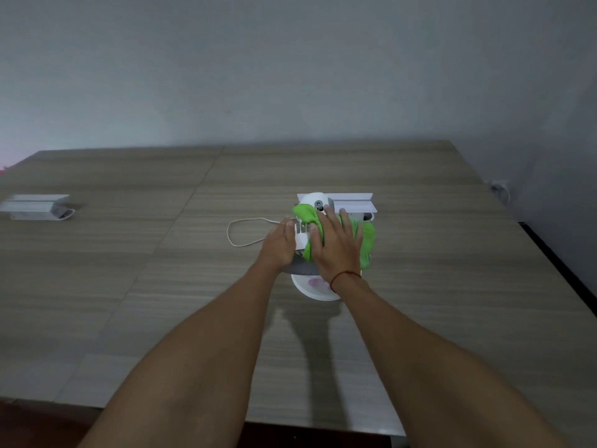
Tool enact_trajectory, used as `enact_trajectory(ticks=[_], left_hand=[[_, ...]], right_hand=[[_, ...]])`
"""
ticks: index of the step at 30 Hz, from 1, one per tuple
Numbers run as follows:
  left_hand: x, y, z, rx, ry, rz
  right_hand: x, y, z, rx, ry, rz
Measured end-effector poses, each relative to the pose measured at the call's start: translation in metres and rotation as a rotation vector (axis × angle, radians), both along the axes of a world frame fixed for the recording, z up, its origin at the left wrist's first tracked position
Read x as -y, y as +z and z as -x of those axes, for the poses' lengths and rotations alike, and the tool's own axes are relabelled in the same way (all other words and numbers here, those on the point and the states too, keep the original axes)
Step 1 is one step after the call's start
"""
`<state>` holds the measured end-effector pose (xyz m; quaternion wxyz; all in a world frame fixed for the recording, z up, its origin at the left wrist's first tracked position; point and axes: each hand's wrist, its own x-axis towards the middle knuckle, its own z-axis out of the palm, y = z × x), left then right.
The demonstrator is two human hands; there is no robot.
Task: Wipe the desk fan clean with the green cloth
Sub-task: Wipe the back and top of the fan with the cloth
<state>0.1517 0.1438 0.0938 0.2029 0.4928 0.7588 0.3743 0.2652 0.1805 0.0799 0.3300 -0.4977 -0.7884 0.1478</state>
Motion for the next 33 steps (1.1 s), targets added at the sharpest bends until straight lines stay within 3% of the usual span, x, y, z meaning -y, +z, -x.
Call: enact_trajectory(ticks=[3, 5, 9, 12, 16, 21, 23, 26, 33], left_hand=[[0.002, 0.000, -0.004, -0.028, -0.004, 0.009], [0.001, -0.002, -0.004, -0.030, 0.006, 0.015], [0.001, -0.002, -0.002, -0.021, 0.007, 0.025], [0.001, -0.002, -0.001, 0.007, 0.000, 0.006], [0.000, 0.002, -0.004, 0.026, 0.006, 0.014], [0.000, 0.001, -0.002, 0.045, 0.021, 0.033], [-0.001, -0.003, 0.001, 0.068, 0.009, 0.016], [0.000, -0.002, -0.002, 0.056, -0.010, 0.031], [-0.005, -0.002, -0.002, 0.074, 0.015, 0.041]], right_hand=[[-0.008, -0.006, -0.013, -0.067, 0.010, 0.011], [-0.016, -0.012, -0.020, -0.217, -0.048, 0.109], [-0.031, -0.019, -0.033, -0.675, -0.304, 0.532], [-0.037, -0.021, -0.041, -0.743, -0.341, 0.777], [-0.027, -0.016, -0.023, -0.619, -0.308, 0.478], [-0.009, -0.013, -0.006, -0.145, -0.110, 0.137], [-0.007, -0.015, -0.008, -0.065, -0.027, 0.042], [-0.013, -0.021, -0.016, -0.150, -0.039, 0.060], [-0.034, -0.017, -0.025, -0.556, -0.180, 0.370]])
